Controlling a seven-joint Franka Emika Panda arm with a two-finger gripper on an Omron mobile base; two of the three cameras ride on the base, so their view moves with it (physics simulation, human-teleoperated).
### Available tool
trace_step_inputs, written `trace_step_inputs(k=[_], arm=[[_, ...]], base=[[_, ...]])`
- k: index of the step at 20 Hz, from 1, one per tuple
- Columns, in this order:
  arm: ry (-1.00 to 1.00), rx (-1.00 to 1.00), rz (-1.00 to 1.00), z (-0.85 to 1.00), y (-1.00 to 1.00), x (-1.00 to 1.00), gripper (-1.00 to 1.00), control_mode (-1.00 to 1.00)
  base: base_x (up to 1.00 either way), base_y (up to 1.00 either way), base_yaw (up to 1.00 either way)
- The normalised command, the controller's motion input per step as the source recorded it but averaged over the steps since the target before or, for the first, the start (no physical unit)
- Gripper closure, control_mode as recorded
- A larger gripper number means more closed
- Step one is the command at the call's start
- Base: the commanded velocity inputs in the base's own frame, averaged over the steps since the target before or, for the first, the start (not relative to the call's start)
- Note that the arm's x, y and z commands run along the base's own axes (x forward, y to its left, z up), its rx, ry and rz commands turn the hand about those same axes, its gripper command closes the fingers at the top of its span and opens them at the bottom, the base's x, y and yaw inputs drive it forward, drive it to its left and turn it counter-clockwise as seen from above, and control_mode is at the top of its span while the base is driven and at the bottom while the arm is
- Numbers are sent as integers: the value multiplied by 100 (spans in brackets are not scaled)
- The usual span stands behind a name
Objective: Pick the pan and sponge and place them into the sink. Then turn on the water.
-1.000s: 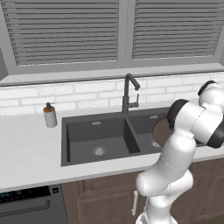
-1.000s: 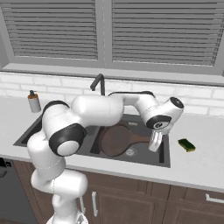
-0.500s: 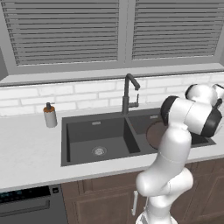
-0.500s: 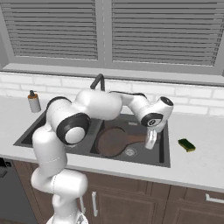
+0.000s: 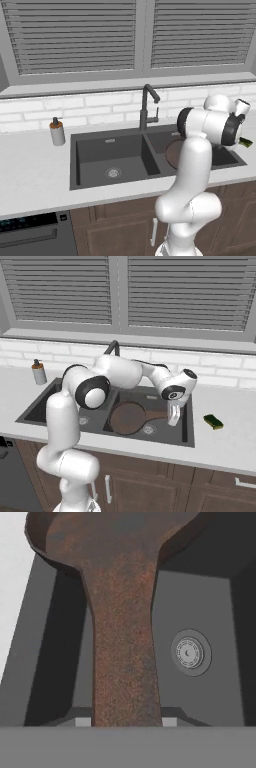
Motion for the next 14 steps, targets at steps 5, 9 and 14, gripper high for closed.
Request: trace_step_inputs(k=[5, 9, 14], arm=[[0, 4, 3, -10, -8, 47, 100, -100], [2, 4, 0, 0, -12, 46, 100, -100], [2, 3, 0, -6, -8, 44, 100, -100]], base=[[0, 0, 0], [0, 0, 0], [0, 0, 0]])
